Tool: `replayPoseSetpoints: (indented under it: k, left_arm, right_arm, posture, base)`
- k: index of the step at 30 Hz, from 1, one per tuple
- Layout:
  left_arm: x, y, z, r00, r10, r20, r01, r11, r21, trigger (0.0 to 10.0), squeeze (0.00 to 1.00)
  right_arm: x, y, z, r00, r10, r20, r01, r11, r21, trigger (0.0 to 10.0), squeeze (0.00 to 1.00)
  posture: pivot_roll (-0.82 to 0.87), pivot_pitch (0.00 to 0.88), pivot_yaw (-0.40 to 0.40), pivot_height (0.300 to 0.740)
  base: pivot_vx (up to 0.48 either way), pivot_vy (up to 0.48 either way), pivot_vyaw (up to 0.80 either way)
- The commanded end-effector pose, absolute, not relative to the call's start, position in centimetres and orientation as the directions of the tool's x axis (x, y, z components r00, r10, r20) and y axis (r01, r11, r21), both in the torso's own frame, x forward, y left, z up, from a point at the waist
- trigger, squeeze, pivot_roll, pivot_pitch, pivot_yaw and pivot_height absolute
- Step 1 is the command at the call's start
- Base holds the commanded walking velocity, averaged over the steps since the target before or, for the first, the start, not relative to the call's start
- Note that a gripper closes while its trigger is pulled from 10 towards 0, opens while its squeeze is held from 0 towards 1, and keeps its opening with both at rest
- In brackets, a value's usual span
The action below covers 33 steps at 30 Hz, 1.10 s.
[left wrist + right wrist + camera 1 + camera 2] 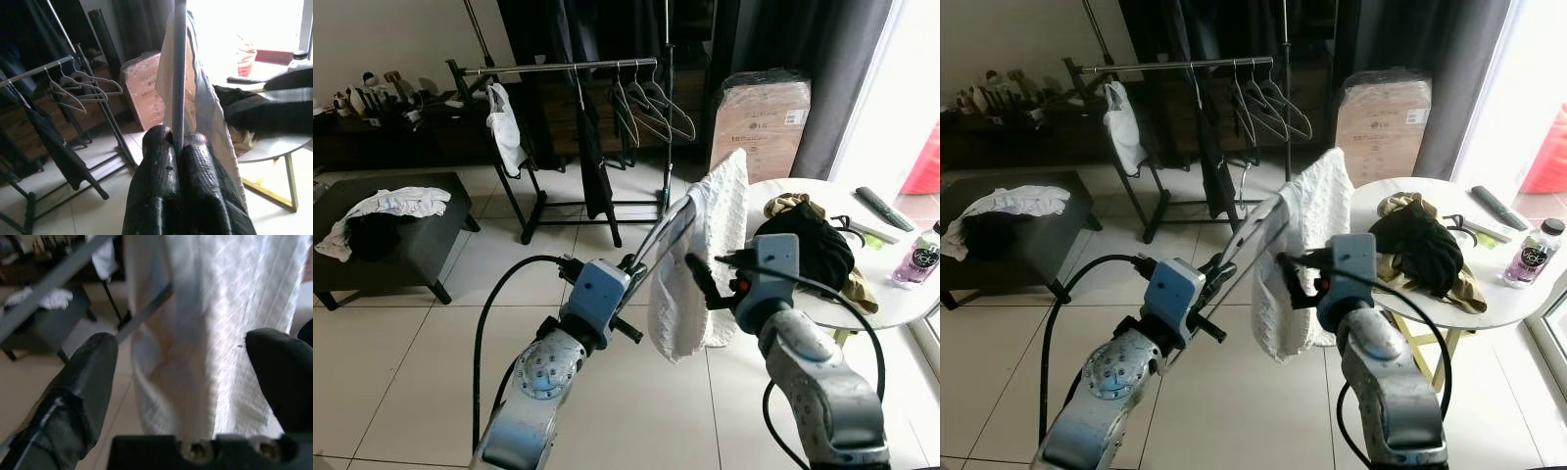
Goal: Hang hanger
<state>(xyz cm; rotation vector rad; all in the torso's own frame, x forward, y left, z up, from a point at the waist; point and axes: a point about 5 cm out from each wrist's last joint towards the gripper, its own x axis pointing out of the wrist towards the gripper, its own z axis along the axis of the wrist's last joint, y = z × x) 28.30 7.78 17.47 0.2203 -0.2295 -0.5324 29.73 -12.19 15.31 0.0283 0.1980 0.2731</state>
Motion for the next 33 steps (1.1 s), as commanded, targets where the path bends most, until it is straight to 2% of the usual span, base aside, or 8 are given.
replayPoseSetpoints:
  k: [1,3,10,11,16,17,18,33]
  left_arm:
    - [28.4,7.8,18.9,0.824,-0.526,0.211,0.474,0.844,0.252,10.0,0.0]
    - [28.5,7.6,18.9,0.822,-0.531,0.205,0.486,0.842,0.233,10.0,0.0]
    - [28.1,5.9,19.3,0.771,-0.61,0.181,0.593,0.792,0.144,10.0,0.0]
    - [28.1,5.8,19.2,0.77,-0.614,0.175,0.597,0.789,0.142,10.0,0.0]
    - [27.9,5.7,19.1,0.765,-0.624,0.159,0.608,0.782,0.137,10.0,0.0]
    - [27.9,5.7,19.2,0.763,-0.627,0.157,0.614,0.779,0.13,10.0,0.0]
    - [27.9,5.7,19.2,0.762,-0.629,0.157,0.616,0.778,0.127,10.0,0.0]
    - [27.5,5.2,19.7,0.742,-0.654,0.151,0.646,0.756,0.101,10.0,0.0]
  right_arm:
    - [29.6,-11.8,14.6,0.931,0.293,-0.217,-0.29,0.956,0.044,10.0,0.23]
    - [29.7,-11.8,14.3,0.933,0.288,-0.217,-0.29,0.957,0.026,10.0,0.0]
    - [30.5,-11.6,15.1,0.955,0.282,-0.094,-0.28,0.959,0.037,10.0,0.0]
    - [30.6,-11.6,15.4,0.96,0.271,-0.069,-0.268,0.962,0.047,10.0,1.0]
    - [30.9,-11.6,15.9,0.971,0.237,-0.016,-0.237,0.972,-0.001,10.0,1.0]
    - [31.0,-11.6,15.6,0.973,0.229,-0.015,-0.229,0.973,-0.002,10.0,0.16]
    - [31.1,-11.7,15.6,0.975,0.224,-0.014,-0.224,0.975,-0.006,10.0,0.0]
    - [33.0,-14.0,14.7,1.0,0.004,0.018,-0.002,0.993,-0.122,10.0,0.0]
  posture:
    - [-0.07,0.097,0.045,0.74]
    - [-0.07,0.1,0.045,0.74]
    - [-0.07,0.107,0.046,0.74]
    - [-0.07,0.105,0.048,0.74]
    - [-0.07,0.104,0.048,0.74]
    - [-0.07,0.096,0.05,0.74]
    - [-0.07,0.093,0.05,0.74]
    - [-0.05,0.085,0.052,0.74]
  base:
    - [0.0,0.0,0.0]
    - [0.0,0.0,0.0]
    - [0.0,0.0,0.0]
    - [0.0,0.0,0.0]
    - [0.0,0.0,0.0]
    - [0.0,0.0,0.0]
    - [0.0,0.0,0.0]
    - [0.0,0.0,0.0]
